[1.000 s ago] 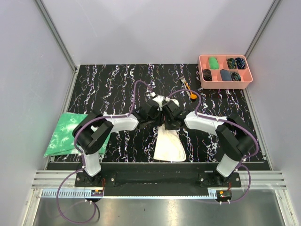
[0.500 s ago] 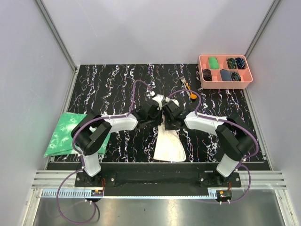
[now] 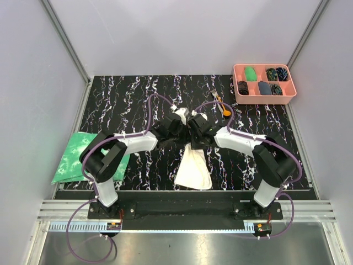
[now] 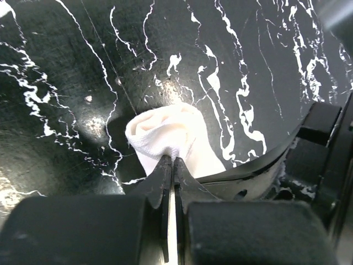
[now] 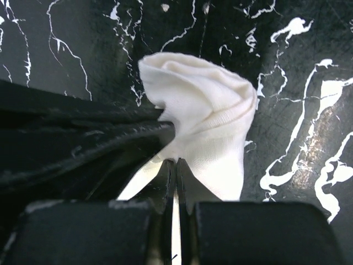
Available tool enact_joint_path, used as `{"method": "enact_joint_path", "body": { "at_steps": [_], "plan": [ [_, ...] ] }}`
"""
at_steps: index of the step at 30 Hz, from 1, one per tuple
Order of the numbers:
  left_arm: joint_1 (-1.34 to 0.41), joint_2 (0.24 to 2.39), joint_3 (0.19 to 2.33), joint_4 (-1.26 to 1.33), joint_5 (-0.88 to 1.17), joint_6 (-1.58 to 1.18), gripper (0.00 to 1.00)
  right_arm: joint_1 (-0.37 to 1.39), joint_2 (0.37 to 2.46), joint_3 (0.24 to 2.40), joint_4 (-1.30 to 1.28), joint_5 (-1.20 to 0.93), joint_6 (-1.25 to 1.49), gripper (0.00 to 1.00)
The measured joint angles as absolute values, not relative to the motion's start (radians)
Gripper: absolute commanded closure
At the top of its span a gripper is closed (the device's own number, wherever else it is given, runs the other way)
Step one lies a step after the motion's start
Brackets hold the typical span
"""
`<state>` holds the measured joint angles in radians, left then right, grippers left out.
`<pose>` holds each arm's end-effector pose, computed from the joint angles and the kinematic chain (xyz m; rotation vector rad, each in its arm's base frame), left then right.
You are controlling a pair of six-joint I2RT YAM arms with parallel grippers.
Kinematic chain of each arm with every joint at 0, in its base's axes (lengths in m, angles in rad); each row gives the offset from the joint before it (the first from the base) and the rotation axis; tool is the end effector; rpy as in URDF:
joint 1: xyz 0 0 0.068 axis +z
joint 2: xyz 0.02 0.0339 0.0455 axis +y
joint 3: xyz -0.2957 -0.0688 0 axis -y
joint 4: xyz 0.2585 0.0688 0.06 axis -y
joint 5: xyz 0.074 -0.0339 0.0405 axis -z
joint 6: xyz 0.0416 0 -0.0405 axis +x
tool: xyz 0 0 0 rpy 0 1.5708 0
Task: Fold the napkin into a case and place the utensils inside
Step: Grasp the top corner of the smaller rectangle folded napkin from the folded napkin.
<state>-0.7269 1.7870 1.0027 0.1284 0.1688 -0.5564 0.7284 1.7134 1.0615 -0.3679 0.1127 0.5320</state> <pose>0.2942 -0.2710 0.1921 0.2994 2.3475 -0.8569 0.2750 0.2390 0.1988 -0.2148 2.6055 0.3163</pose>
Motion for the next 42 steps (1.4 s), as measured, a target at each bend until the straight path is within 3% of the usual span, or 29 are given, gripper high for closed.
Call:
{"method": "enact_joint_path", "body": {
  "at_steps": [3,7,10,15,23,26,33,42],
  "plan": [
    [-0.725,1.787,0.992,0.141,0.173,-0.567,0.95,0.728,1.732,1.086,-0.387,0.110,0.532,1.00],
    [-0.725,1.787,0.991,0.135,0.165,-0.550,0.66,0.727,1.735,1.086,-0.393,0.106,0.532,1.00],
    [-0.727,1.785,0.991,0.113,0.141,-0.520,0.62,0.725,1.732,1.067,-0.385,0.105,0.532,1.00],
    [-0.747,1.763,0.991,0.096,0.093,-0.486,0.73,0.706,1.709,1.013,-0.375,0.084,0.531,1.00],
    [-0.756,1.746,0.944,0.113,0.032,-0.534,0.67,0.636,1.694,0.980,-0.316,0.013,0.461,1.00],
    [-0.756,1.702,0.847,0.138,-0.014,-0.601,0.69,0.612,1.696,0.987,-0.301,-0.016,0.420,1.00],
    [-0.760,1.639,0.685,0.209,-0.031,-0.716,0.83,0.606,1.767,1.056,-0.281,-0.079,0.352,1.00],
    [-0.919,1.629,0.626,0.300,-0.025,-0.847,0.84,0.606,1.821,1.121,-0.279,-0.130,0.315,1.00]
  ]
}}
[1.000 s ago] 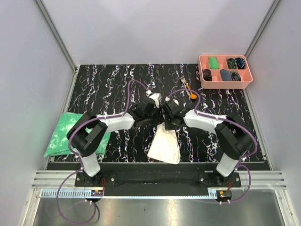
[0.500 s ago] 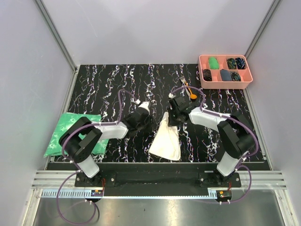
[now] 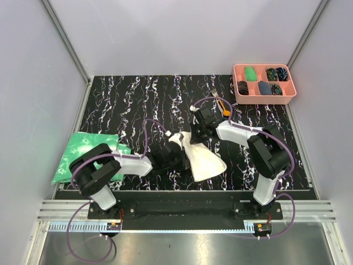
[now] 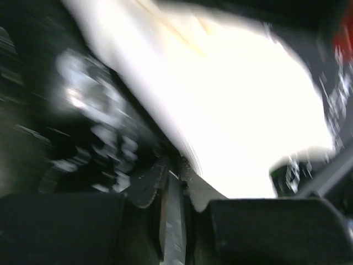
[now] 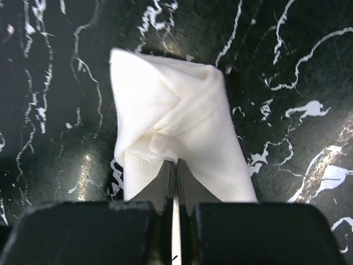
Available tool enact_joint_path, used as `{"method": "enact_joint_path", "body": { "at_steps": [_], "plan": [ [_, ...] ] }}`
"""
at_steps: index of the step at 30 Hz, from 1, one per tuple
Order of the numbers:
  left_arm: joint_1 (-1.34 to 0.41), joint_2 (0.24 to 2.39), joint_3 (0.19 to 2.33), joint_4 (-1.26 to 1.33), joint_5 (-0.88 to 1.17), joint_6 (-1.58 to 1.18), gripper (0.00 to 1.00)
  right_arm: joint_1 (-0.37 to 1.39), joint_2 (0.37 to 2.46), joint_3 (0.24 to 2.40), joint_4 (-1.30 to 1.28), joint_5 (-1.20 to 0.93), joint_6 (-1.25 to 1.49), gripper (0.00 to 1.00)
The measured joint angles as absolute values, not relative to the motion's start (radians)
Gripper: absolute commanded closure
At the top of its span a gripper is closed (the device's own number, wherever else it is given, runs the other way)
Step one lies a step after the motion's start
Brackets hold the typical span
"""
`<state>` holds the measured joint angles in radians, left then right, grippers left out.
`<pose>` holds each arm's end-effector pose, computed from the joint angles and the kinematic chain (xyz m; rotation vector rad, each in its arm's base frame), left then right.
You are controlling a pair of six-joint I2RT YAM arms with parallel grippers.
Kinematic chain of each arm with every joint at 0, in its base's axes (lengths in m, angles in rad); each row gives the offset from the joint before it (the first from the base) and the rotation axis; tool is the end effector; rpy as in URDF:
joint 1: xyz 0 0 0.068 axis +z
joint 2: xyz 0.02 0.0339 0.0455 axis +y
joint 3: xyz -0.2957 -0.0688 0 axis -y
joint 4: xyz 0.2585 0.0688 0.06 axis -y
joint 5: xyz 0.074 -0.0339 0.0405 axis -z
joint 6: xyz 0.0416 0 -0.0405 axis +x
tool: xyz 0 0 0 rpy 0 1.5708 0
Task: Fold the napkin into a case and place the utensils inside
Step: Grasp the top corner of the smaller rectangle folded napkin from the folded napkin.
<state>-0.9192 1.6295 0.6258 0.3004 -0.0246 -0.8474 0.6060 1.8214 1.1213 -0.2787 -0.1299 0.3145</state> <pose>0.1918 -0.2498 0.1481 0.0736 2.4375 -0.8539 0.3208 0.2288 0.1837 -0.4322 2.5862 0.5079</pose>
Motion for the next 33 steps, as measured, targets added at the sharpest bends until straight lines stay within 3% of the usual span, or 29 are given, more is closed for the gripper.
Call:
{"method": "enact_joint_path", "body": {
  "at_steps": [4,8,10,12,18,23,33],
  "plan": [
    [-0.971,1.591,0.626,0.275,-0.008,-0.865,0.70,0.606,1.821,1.136,-0.273,-0.152,0.308,1.00],
    [-0.908,1.514,0.625,0.200,-0.019,-0.851,0.60,0.606,1.821,1.135,-0.274,-0.158,0.308,1.00],
    [-0.831,1.462,0.626,0.165,-0.035,-0.825,0.64,0.606,1.821,1.132,-0.273,-0.160,0.311,1.00],
    [-0.759,1.432,0.643,0.126,-0.053,-0.786,0.75,0.606,1.818,1.124,-0.274,-0.160,0.317,1.00],
    [-0.705,1.545,0.880,0.025,-0.043,-0.617,0.84,0.606,1.817,1.116,-0.274,-0.161,0.329,1.00],
    [-0.707,1.690,1.048,-0.020,-0.002,-0.503,0.83,0.606,1.817,1.116,-0.274,-0.171,0.330,1.00],
    [-0.714,1.750,1.066,-0.106,0.004,-0.390,0.80,0.606,1.817,1.116,-0.274,-0.179,0.330,1.00]
  ]
}}
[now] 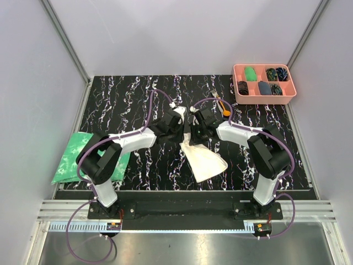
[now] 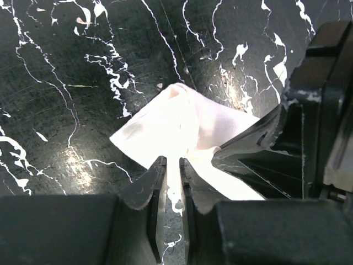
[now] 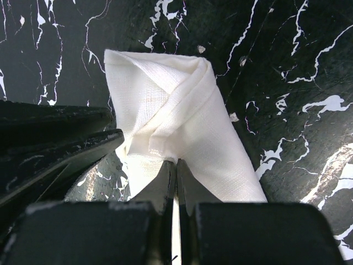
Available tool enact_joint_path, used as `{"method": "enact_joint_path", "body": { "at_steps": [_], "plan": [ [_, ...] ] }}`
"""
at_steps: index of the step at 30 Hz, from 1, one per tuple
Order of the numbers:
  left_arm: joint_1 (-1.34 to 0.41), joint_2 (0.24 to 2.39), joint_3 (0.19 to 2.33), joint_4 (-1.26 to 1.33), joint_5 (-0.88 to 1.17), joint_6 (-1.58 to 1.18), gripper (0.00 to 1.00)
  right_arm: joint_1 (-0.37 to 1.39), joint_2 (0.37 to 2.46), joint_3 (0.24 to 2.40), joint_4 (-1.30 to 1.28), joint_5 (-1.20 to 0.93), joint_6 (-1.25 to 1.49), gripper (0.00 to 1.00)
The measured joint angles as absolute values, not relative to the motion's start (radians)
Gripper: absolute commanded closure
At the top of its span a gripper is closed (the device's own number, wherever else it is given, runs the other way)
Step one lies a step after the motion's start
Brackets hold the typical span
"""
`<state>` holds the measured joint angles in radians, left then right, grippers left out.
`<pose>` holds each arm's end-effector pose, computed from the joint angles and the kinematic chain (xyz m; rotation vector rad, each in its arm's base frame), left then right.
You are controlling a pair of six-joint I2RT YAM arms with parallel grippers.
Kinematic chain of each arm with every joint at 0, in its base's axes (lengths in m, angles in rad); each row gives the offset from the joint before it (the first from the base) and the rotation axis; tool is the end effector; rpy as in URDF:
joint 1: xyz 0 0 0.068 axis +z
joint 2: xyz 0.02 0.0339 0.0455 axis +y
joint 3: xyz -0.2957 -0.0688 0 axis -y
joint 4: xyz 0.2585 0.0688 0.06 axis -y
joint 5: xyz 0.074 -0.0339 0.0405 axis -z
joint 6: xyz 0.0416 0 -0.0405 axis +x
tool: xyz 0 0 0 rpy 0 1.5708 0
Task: Fold the napkin into a case and place the utensils inside
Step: Grasp the top corner of the smaller rectangle folded napkin from the folded napkin.
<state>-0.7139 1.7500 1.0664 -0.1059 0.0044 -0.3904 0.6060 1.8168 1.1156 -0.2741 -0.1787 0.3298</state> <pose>0.2965 -0.2571 0.2056 0.3930 2.3946 -0.5287 0.3186 0.2298 0.1842 -0.4337 2.5953 0.5743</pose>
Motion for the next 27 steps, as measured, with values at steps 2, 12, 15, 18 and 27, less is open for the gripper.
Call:
{"method": "enact_joint_path", "body": {
  "at_steps": [2,12,15,18,27],
  "plan": [
    [-0.717,1.751,1.066,-0.107,0.004,-0.384,0.79,0.606,1.817,1.116,-0.274,-0.179,0.330,1.00],
    [-0.739,1.774,1.066,-0.121,-0.009,-0.363,0.76,0.606,1.817,1.116,-0.274,-0.193,0.330,1.00],
    [-0.745,1.774,1.066,-0.129,-0.027,-0.361,0.75,0.606,1.817,1.116,-0.274,-0.197,0.330,1.00],
    [-0.749,1.774,1.066,-0.135,-0.042,-0.358,0.73,0.606,1.817,1.116,-0.274,-0.202,0.330,1.00],
    [-0.753,1.808,1.067,-0.139,-0.061,-0.355,0.82,0.606,1.817,1.116,-0.274,-0.204,0.330,1.00]
  ]
}}
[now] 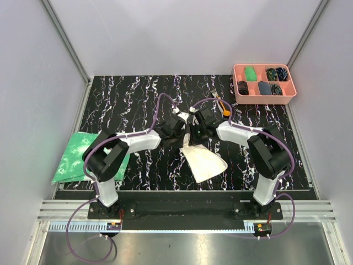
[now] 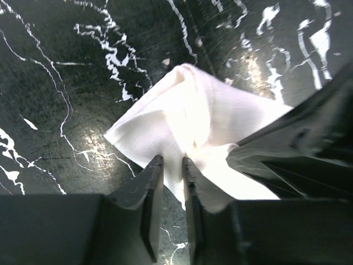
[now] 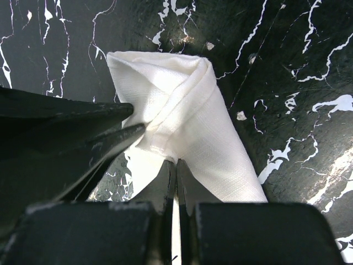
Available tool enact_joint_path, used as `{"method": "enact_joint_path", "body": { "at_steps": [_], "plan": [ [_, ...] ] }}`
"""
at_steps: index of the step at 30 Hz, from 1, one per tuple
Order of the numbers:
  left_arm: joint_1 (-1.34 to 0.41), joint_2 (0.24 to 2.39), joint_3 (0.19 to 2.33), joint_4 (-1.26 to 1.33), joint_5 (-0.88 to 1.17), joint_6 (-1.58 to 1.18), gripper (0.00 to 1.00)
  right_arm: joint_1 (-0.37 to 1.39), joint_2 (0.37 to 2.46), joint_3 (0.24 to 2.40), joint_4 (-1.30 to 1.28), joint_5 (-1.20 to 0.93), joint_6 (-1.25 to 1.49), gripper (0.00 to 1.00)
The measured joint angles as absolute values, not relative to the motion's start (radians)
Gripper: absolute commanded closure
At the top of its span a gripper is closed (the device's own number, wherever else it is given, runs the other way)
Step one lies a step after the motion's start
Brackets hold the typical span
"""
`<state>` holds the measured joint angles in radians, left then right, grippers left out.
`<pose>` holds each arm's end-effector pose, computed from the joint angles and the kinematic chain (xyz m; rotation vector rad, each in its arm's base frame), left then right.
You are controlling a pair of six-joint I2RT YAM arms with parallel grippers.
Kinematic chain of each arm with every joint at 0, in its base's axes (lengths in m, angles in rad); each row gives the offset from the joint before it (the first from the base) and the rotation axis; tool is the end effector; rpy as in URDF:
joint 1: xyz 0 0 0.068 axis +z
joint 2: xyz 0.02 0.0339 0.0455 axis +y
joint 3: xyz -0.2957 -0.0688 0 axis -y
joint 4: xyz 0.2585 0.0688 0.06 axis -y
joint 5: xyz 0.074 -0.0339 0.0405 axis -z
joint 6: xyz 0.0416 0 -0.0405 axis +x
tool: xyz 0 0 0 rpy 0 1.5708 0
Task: Fold the napkin into a case and place the utensils inside
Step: Grasp the top corner of the smaller rectangle folded napkin from the folded napkin.
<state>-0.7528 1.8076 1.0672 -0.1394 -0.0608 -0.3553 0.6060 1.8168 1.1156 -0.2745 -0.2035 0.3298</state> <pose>0.2895 -0.2677 0.1818 0.4654 2.4492 -0.4076 0.3179 0.2305 0.1844 -0.4445 2.5989 0.6046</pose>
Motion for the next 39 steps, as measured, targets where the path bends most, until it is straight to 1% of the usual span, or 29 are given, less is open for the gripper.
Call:
{"method": "enact_joint_path", "body": {
  "at_steps": [2,3,6,10,18,25,33,39],
  "plan": [
    [-0.753,1.815,1.068,-0.142,-0.065,-0.355,0.85,0.606,1.817,1.116,-0.274,-0.204,0.330,1.00],
    [-0.753,1.816,1.068,-0.143,-0.067,-0.355,0.89,0.606,1.817,1.116,-0.274,-0.204,0.330,1.00],
    [-0.753,1.816,1.072,-0.149,-0.076,-0.356,0.95,0.606,1.817,1.116,-0.274,-0.204,0.330,1.00],
    [-0.753,1.812,1.072,-0.149,-0.083,-0.356,0.98,0.606,1.817,1.116,-0.274,-0.204,0.330,1.00],
    [-0.753,1.749,1.056,-0.125,-0.075,-0.375,1.00,0.606,1.817,1.116,-0.275,-0.212,0.330,1.00],
    [-0.753,1.747,1.045,-0.102,-0.048,-0.404,1.00,0.608,1.817,1.123,-0.301,-0.212,0.330,1.00],
    [-0.753,1.744,1.006,-0.044,-0.040,-0.448,1.00,0.638,1.862,1.234,-0.395,-0.183,0.350,1.00],
    [-0.753,1.716,0.968,-0.016,-0.038,-0.486,1.00,0.649,1.890,1.247,-0.419,-0.178,0.420,1.00]
  ]
}}
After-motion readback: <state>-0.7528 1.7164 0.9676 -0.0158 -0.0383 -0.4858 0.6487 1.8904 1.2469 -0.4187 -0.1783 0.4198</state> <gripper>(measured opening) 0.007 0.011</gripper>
